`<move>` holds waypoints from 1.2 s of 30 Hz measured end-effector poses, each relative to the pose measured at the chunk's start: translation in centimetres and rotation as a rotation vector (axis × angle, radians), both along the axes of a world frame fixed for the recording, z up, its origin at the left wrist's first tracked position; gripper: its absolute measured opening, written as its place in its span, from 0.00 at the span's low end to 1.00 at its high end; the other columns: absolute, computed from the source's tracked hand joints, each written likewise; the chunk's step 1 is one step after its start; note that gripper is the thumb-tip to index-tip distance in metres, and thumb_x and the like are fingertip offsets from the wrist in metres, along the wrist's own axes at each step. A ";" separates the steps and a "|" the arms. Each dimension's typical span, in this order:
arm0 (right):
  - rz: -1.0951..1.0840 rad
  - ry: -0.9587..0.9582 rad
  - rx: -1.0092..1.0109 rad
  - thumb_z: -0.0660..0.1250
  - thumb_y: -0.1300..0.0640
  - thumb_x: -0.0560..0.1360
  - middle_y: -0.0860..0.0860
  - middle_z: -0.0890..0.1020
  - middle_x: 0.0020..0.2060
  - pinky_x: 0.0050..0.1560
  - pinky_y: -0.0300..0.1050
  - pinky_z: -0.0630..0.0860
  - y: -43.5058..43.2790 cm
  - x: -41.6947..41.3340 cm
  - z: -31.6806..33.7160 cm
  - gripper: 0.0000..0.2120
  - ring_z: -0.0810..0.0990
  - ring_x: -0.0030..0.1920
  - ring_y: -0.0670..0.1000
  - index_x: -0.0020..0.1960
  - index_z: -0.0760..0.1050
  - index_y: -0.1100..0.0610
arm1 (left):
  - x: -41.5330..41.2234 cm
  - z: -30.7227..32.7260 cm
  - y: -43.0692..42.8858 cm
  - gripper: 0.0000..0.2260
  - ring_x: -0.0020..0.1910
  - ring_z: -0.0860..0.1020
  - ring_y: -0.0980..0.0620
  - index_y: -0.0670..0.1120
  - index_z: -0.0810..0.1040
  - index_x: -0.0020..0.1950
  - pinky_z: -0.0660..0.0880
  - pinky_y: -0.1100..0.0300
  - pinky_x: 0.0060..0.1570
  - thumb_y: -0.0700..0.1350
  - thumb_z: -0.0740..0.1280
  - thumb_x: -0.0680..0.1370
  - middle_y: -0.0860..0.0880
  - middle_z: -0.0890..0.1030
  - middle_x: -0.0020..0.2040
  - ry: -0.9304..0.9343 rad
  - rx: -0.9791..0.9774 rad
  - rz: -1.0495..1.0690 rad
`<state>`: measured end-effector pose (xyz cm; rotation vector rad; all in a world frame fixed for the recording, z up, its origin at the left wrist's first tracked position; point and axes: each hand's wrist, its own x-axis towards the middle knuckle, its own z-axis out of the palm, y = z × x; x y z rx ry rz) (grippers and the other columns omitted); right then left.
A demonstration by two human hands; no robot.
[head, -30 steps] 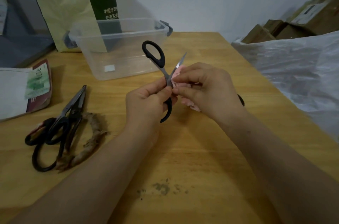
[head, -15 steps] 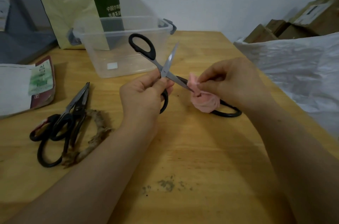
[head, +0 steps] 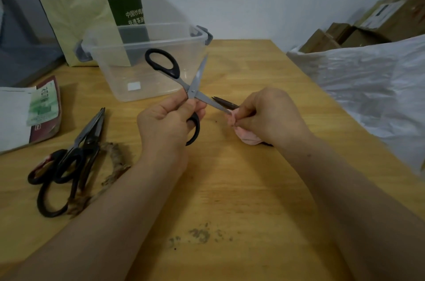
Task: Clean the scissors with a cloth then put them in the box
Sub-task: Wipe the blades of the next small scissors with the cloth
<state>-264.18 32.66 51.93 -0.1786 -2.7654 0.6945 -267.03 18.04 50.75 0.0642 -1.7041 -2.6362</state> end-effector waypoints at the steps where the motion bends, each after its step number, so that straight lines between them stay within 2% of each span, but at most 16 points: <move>1: -0.034 -0.013 0.007 0.70 0.56 0.71 0.48 0.80 0.32 0.39 0.36 0.75 0.2 0.2 0.3 0.06 0.78 0.36 0.49 0.37 0.82 0.55 | 0.0 0.1 -0.1 0.09 0.43 0.83 0.49 0.45 0.80 0.44 0.81 0.59 0.47 0.31 0.66 0.75 0.44 0.85 0.42 0.006 0.004 0.011; 2: -0.073 -0.014 -0.002 0.70 0.57 0.71 0.49 0.81 0.33 0.40 0.36 0.76 0.6 0.2 0.5 0.05 0.79 0.37 0.49 0.37 0.82 0.54 | -0.1 0.2 -0.1 0.09 0.43 0.83 0.49 0.45 0.80 0.44 0.80 0.60 0.47 0.31 0.66 0.75 0.44 0.84 0.43 0.010 0.002 0.020; 5: -0.156 0.103 -0.059 0.71 0.61 0.70 0.54 0.84 0.36 0.45 0.49 0.80 0.8 0.6 1.3 0.07 0.82 0.40 0.52 0.36 0.82 0.52 | 0.0 0.3 0.0 0.09 0.43 0.82 0.49 0.44 0.81 0.44 0.80 0.59 0.48 0.32 0.67 0.74 0.43 0.84 0.44 0.004 -0.014 0.042; 9: -0.004 0.176 -0.261 0.71 0.57 0.73 0.48 0.82 0.32 0.30 0.32 0.76 -1.6 1.0 1.0 0.12 0.81 0.31 0.42 0.32 0.79 0.50 | 0.0 0.2 0.1 0.08 0.42 0.81 0.48 0.43 0.81 0.45 0.80 0.59 0.48 0.32 0.67 0.74 0.43 0.84 0.42 0.001 -0.010 0.040; 12: 0.014 0.103 0.000 0.68 0.58 0.74 0.48 0.83 0.33 0.36 0.39 0.77 -1.6 0.0 -0.1 0.09 0.82 0.33 0.45 0.37 0.83 0.56 | 0.2 0.1 0.2 0.08 0.42 0.83 0.48 0.43 0.81 0.45 0.81 0.58 0.47 0.31 0.66 0.74 0.43 0.84 0.41 -0.002 0.007 0.005; 16: -0.113 0.045 -0.001 0.67 0.61 0.73 0.44 0.82 0.34 0.40 0.43 0.78 -0.2 -0.3 -0.1 0.07 0.81 0.38 0.47 0.40 0.84 0.57 | -0.5 0.3 -0.2 0.08 0.36 0.81 0.53 0.42 0.81 0.49 0.80 0.62 0.45 0.33 0.65 0.76 0.48 0.84 0.36 0.077 -0.029 0.086; 18: -0.114 0.081 -0.180 0.70 0.64 0.72 0.47 0.82 0.36 0.39 0.40 0.77 0.0 -0.1 0.2 0.07 0.80 0.39 0.46 0.39 0.82 0.54 | -0.9 0.3 -0.7 0.10 0.42 0.80 0.54 0.43 0.81 0.56 0.79 0.64 0.46 0.35 0.66 0.76 0.52 0.84 0.39 0.279 -0.269 0.175; 20: -0.069 0.113 -0.538 0.71 0.67 0.71 0.47 0.83 0.38 0.35 0.33 0.75 0.3 0.1 0.6 0.09 0.80 0.38 0.43 0.39 0.82 0.53 | -1.1 -0.1 -1.2 0.13 0.46 0.77 0.58 0.45 0.80 0.60 0.76 0.67 0.48 0.36 0.66 0.77 0.54 0.82 0.48 0.635 -0.650 0.265; 23: 0.032 0.061 -1.126 0.65 0.72 0.71 0.56 0.85 0.38 0.37 0.40 0.80 0.4 0.4 1.2 0.08 0.84 0.39 0.52 0.41 0.81 0.63 | -1.7 -1.4 -1.6 0.12 0.49 0.76 0.56 0.43 0.80 0.59 0.74 0.65 0.47 0.36 0.64 0.77 0.49 0.80 0.54 1.006 -1.049 0.274; 25: 0.041 -0.009 -1.386 0.62 0.66 0.72 0.56 0.82 0.31 0.33 0.41 0.78 0.4 0.5 1.7 0.05 0.81 0.33 0.52 0.41 0.76 0.66 | -2.2 -2.2 -1.6 0.14 0.51 0.79 0.46 0.41 0.81 0.58 0.78 0.52 0.45 0.34 0.64 0.75 0.42 0.80 0.56 1.074 -1.146 0.223; 27: 0.060 -0.103 -1.427 0.66 0.52 0.71 0.56 0.81 0.31 0.31 0.39 0.76 0.6 0.6 1.8 0.16 0.79 0.31 0.50 0.44 0.76 0.66 | -2.7 -2.6 -1.6 0.15 0.51 0.80 0.41 0.40 0.82 0.57 0.79 0.46 0.43 0.32 0.64 0.73 0.39 0.80 0.55 1.130 -1.185 0.209; 28: 0.093 -0.146 -1.391 0.68 0.47 0.68 0.57 0.82 0.34 0.33 0.40 0.78 0.7 0.7 1.7 0.22 0.81 0.32 0.50 0.46 0.78 0.67 | -3.0 -2.7 -1.6 0.15 0.51 0.80 0.40 0.40 0.82 0.56 0.79 0.45 0.42 0.31 0.65 0.72 0.39 0.80 0.55 1.145 -1.206 0.217; 30: 0.171 -0.191 -1.344 0.71 0.51 0.65 0.61 0.83 0.39 0.39 0.42 0.81 0.5 0.7 1.3 0.27 0.82 0.36 0.52 0.52 0.76 0.73 | -3.3 -2.5 -1.8 0.15 0.51 0.80 0.39 0.40 0.82 0.56 0.78 0.43 0.43 0.31 0.65 0.72 0.39 0.80 0.56 1.173 -1.220 0.223; 33: 0.194 -0.189 -1.403 0.69 0.62 0.69 0.63 0.81 0.40 0.40 0.43 0.81 -0.1 0.4 0.8 0.18 0.82 0.35 0.54 0.51 0.75 0.76 | -3.1 -2.0 -1.7 0.16 0.57 0.77 0.40 0.40 0.78 0.62 0.75 0.43 0.53 0.34 0.67 0.74 0.39 0.78 0.60 1.142 -1.207 0.287; 35: 0.112 -0.131 -1.490 0.68 0.64 0.71 0.63 0.82 0.40 0.40 0.44 0.82 -0.1 0.0 0.4 0.12 0.83 0.37 0.54 0.49 0.77 0.74 | -2.4 -1.2 -1.4 0.26 0.67 0.69 0.48 0.43 0.68 0.71 0.67 0.55 0.65 0.38 0.70 0.74 0.44 0.71 0.69 0.868 -1.111 0.299; 36: 0.082 -0.101 -1.530 0.68 0.65 0.72 0.63 0.82 0.41 0.42 0.45 0.82 -0.1 -0.2 0.3 0.11 0.83 0.37 0.54 0.48 0.77 0.74 | -1.9 -0.9 -1.3 0.28 0.67 0.67 0.55 0.47 0.65 0.72 0.65 0.61 0.65 0.39 0.71 0.74 0.52 0.69 0.69 0.672 -0.972 0.276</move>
